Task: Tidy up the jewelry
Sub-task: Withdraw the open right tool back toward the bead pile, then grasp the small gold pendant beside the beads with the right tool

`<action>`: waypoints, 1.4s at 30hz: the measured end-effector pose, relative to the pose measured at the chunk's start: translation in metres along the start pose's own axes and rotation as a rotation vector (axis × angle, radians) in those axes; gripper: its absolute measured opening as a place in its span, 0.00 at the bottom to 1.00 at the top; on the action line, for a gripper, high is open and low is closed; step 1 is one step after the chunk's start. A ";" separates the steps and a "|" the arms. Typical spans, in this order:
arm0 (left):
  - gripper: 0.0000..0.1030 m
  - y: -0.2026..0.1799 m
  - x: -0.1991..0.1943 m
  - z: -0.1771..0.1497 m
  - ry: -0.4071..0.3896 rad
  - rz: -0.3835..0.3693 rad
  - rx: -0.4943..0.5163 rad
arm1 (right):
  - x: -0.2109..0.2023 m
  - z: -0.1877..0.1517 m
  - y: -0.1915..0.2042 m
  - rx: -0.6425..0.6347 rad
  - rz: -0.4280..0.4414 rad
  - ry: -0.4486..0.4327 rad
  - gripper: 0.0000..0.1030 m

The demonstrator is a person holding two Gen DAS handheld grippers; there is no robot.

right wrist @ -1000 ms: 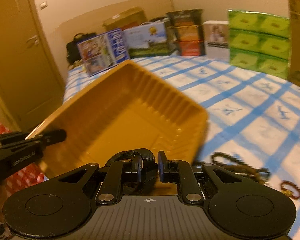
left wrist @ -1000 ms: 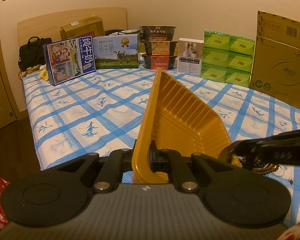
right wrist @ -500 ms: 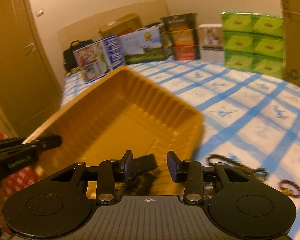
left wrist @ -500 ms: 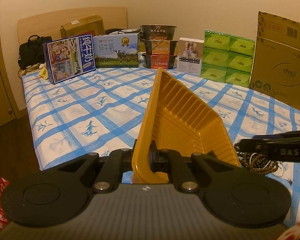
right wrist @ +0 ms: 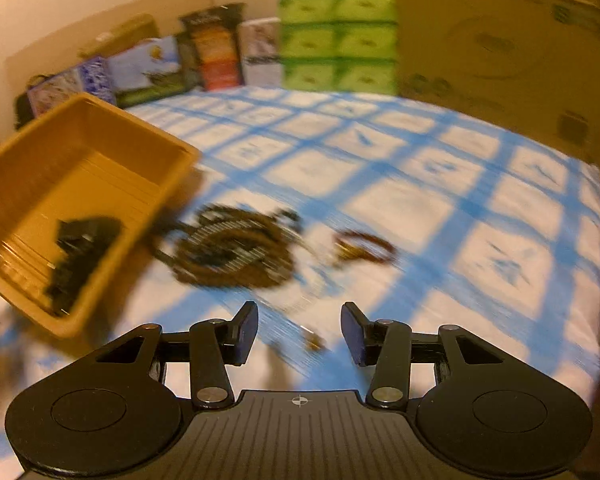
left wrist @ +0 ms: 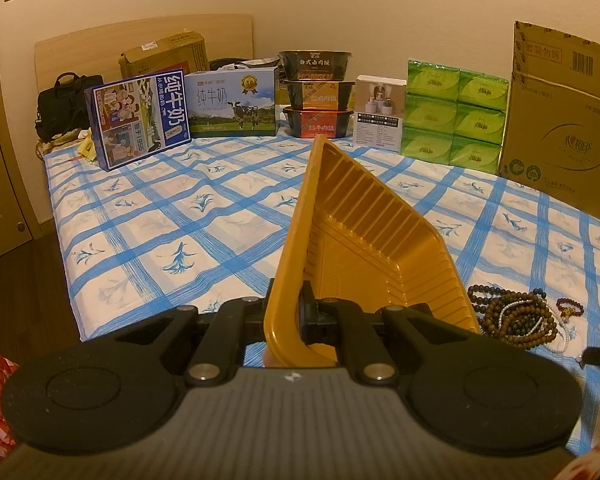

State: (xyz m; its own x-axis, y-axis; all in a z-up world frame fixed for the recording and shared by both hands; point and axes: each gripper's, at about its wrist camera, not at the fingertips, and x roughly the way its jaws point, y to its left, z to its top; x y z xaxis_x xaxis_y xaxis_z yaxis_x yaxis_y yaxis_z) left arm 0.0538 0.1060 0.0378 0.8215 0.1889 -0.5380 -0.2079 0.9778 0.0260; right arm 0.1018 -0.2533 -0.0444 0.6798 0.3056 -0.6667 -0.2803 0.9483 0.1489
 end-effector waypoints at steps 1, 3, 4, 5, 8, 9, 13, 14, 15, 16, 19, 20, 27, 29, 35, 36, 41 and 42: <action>0.06 -0.001 0.000 0.001 0.000 0.000 0.002 | -0.002 -0.004 -0.006 0.004 -0.008 0.002 0.45; 0.06 0.000 -0.001 0.000 0.000 0.000 0.002 | -0.004 -0.007 -0.014 0.013 -0.021 0.006 0.45; 0.06 0.000 -0.001 0.000 -0.001 0.000 0.002 | -0.004 -0.008 -0.015 0.013 -0.022 0.006 0.45; 0.06 0.000 -0.001 0.000 0.000 0.000 0.001 | -0.005 -0.009 -0.016 0.010 -0.024 0.005 0.45; 0.06 0.000 -0.001 0.000 -0.001 0.000 0.002 | -0.005 -0.011 -0.012 -0.032 -0.029 0.002 0.45; 0.06 0.000 -0.001 0.000 -0.001 0.000 0.002 | -0.004 -0.012 -0.009 -0.049 -0.024 0.005 0.45; 0.06 0.000 -0.001 0.000 -0.001 0.000 0.002 | 0.006 -0.013 0.004 -0.106 -0.015 0.021 0.45; 0.06 0.000 -0.001 0.000 -0.001 0.000 0.001 | 0.009 -0.013 0.006 -0.116 -0.015 0.025 0.45; 0.06 0.000 -0.001 0.000 -0.001 0.000 0.002 | 0.011 -0.014 0.007 -0.122 -0.015 0.028 0.44; 0.06 -0.001 -0.001 0.001 0.000 0.000 0.002 | 0.012 -0.014 0.008 -0.124 -0.014 0.029 0.42; 0.06 -0.001 -0.001 0.000 -0.001 0.000 0.001 | 0.016 -0.014 0.008 -0.123 -0.014 0.034 0.29; 0.06 -0.001 -0.001 0.000 -0.001 0.000 0.000 | 0.016 -0.014 0.008 -0.123 -0.015 0.032 0.26; 0.06 -0.001 -0.001 0.000 -0.001 0.001 0.001 | 0.019 -0.014 0.008 -0.137 -0.024 0.040 0.10; 0.06 -0.001 -0.001 0.000 -0.001 0.001 0.002 | 0.018 -0.015 0.009 -0.142 -0.024 0.040 0.09; 0.06 -0.001 -0.001 -0.001 -0.002 0.001 0.002 | 0.008 -0.011 0.017 -0.179 -0.019 0.005 0.09; 0.06 -0.001 -0.001 -0.001 -0.001 0.001 0.001 | 0.006 -0.009 0.019 -0.180 -0.013 0.000 0.09; 0.06 -0.002 -0.001 0.000 -0.001 0.001 0.001 | -0.002 0.008 0.035 -0.176 0.050 -0.038 0.09; 0.06 -0.002 -0.001 0.000 -0.002 0.002 0.001 | -0.003 0.012 0.040 -0.178 0.069 -0.046 0.09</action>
State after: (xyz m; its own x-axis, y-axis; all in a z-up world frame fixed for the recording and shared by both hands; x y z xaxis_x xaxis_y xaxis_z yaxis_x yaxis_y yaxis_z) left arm 0.0537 0.1038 0.0381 0.8222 0.1907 -0.5364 -0.2089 0.9776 0.0273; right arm 0.0966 -0.2153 -0.0277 0.6839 0.3771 -0.6245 -0.4401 0.8960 0.0590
